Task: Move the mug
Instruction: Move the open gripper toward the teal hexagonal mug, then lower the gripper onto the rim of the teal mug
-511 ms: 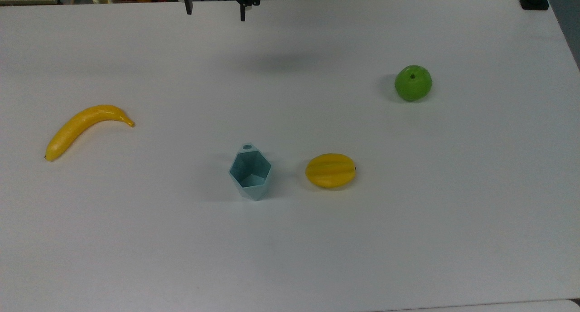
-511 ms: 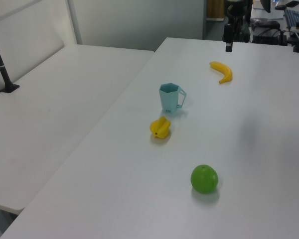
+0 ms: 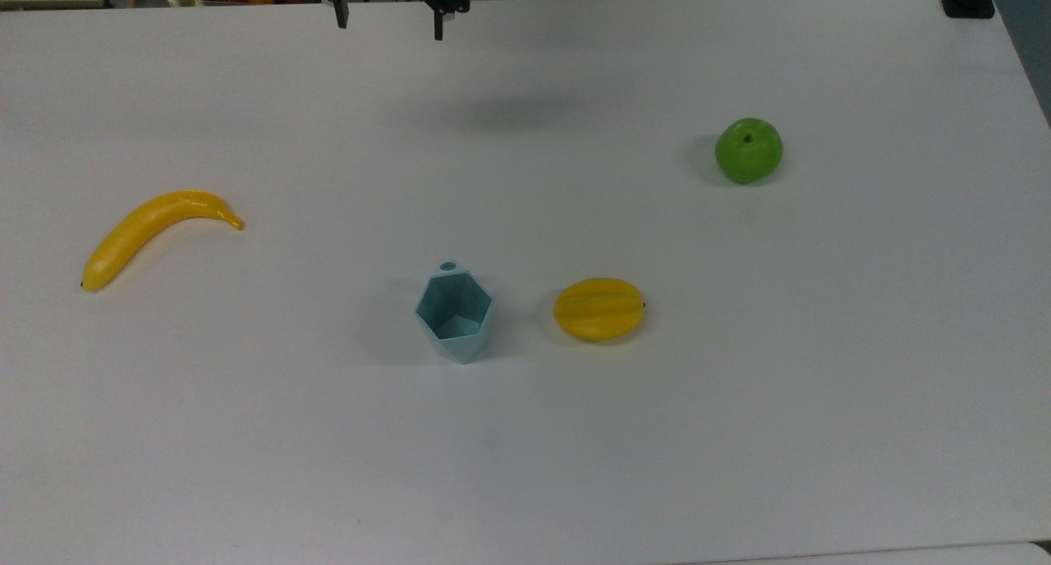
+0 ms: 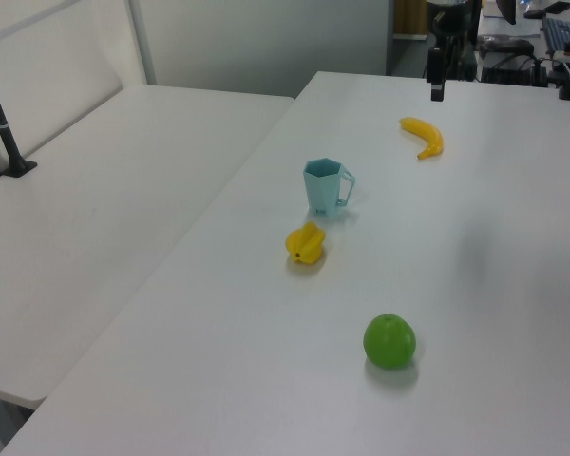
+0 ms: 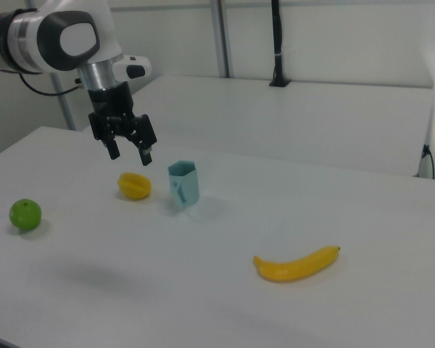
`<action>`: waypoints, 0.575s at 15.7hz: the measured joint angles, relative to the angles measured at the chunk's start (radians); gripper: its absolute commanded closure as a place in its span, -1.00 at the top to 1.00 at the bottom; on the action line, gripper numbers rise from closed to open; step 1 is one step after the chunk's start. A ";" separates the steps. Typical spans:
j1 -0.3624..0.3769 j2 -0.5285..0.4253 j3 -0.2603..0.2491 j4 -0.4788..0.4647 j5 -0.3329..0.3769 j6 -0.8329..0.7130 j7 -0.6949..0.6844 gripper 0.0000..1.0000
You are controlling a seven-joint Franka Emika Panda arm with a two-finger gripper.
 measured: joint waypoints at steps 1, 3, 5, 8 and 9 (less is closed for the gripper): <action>0.000 0.002 0.000 0.000 0.000 0.013 0.000 1.00; 0.000 0.012 0.000 -0.002 0.000 0.066 -0.008 1.00; 0.000 0.053 0.000 -0.009 0.000 0.156 -0.050 1.00; 0.001 0.149 0.000 -0.015 0.000 0.294 -0.112 1.00; 0.002 0.183 0.000 -0.015 0.000 0.341 -0.120 1.00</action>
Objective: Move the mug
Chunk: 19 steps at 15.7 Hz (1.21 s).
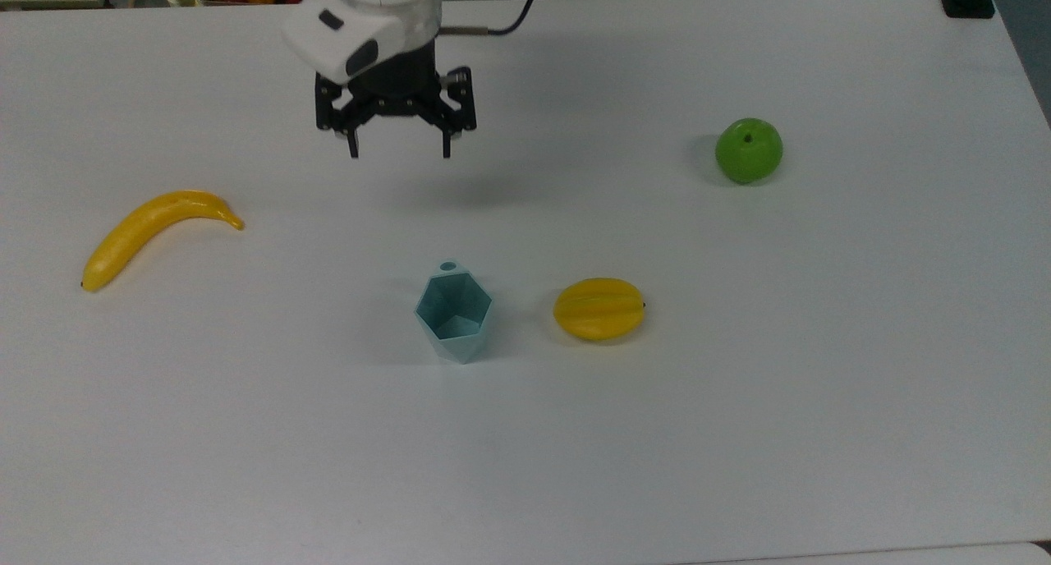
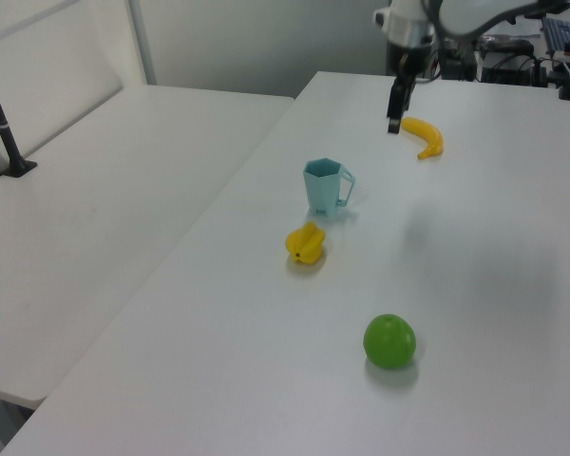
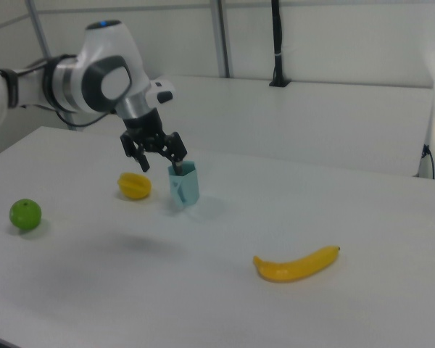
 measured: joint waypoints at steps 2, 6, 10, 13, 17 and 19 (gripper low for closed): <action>0.003 0.069 0.000 -0.001 -0.001 0.092 -0.009 1.00; 0.008 0.187 0.000 0.000 -0.013 0.245 -0.011 0.91; 0.020 0.264 0.003 0.001 -0.013 0.353 -0.011 0.84; 0.040 0.289 0.003 0.003 -0.013 0.387 -0.011 0.39; 0.051 0.296 0.003 0.016 -0.013 0.396 -0.011 -0.63; 0.051 0.297 0.003 0.018 -0.013 0.396 -0.011 -0.88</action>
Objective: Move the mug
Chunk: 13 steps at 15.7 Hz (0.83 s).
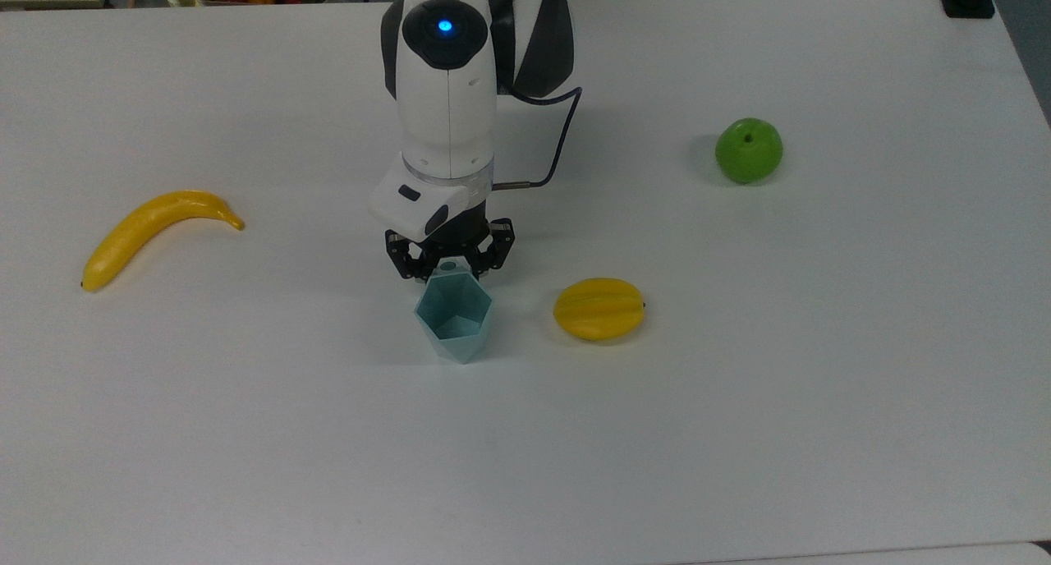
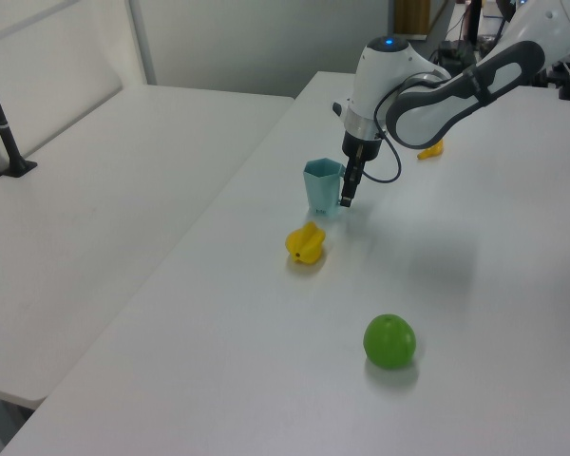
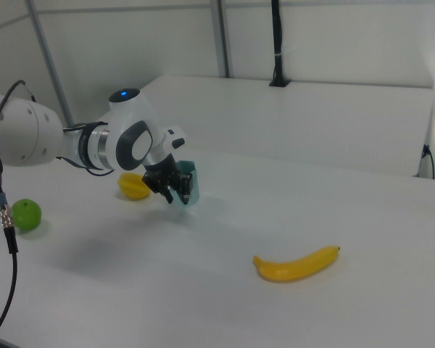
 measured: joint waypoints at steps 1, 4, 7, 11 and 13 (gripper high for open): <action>0.000 0.000 0.000 0.001 0.000 0.000 0.000 -0.96; 0.000 0.000 0.000 0.009 0.000 0.001 0.000 -1.00; 0.000 -0.007 0.000 0.016 0.000 0.001 0.018 -1.00; -0.003 -0.101 -0.001 -0.045 0.000 -0.002 0.069 -1.00; -0.004 -0.227 -0.003 -0.165 -0.001 -0.038 0.087 -1.00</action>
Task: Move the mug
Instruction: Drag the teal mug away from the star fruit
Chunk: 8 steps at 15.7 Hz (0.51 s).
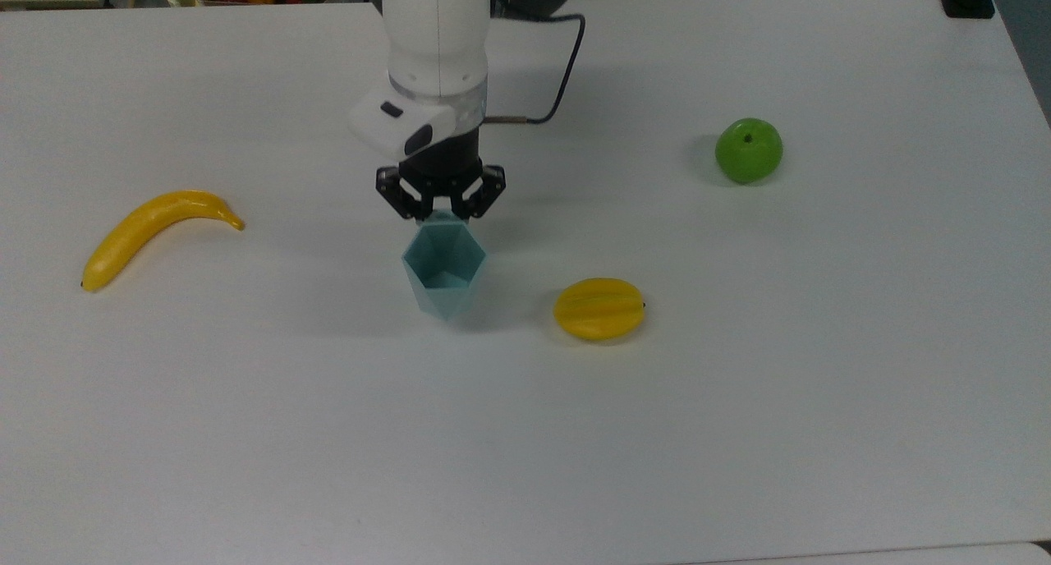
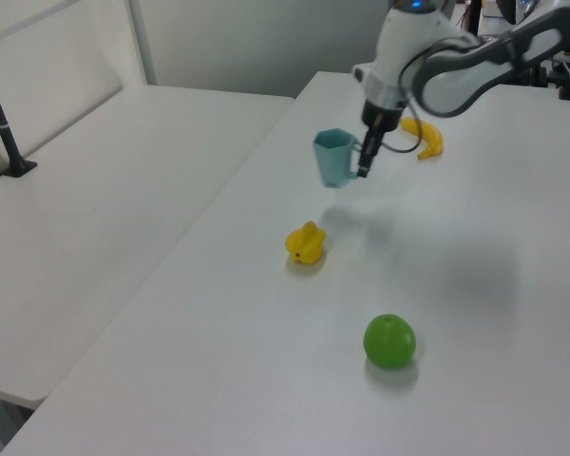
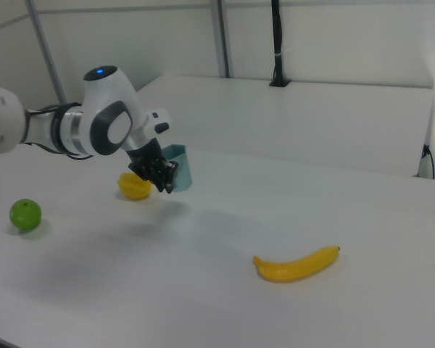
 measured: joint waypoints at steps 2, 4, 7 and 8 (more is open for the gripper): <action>0.000 -0.116 -0.001 -0.121 -0.001 -0.026 0.034 -1.00; 0.000 -0.236 -0.001 -0.278 -0.002 -0.036 0.093 -1.00; 0.000 -0.292 0.000 -0.409 -0.011 -0.036 0.244 -1.00; 0.000 -0.290 0.000 -0.419 -0.015 -0.036 0.274 -0.98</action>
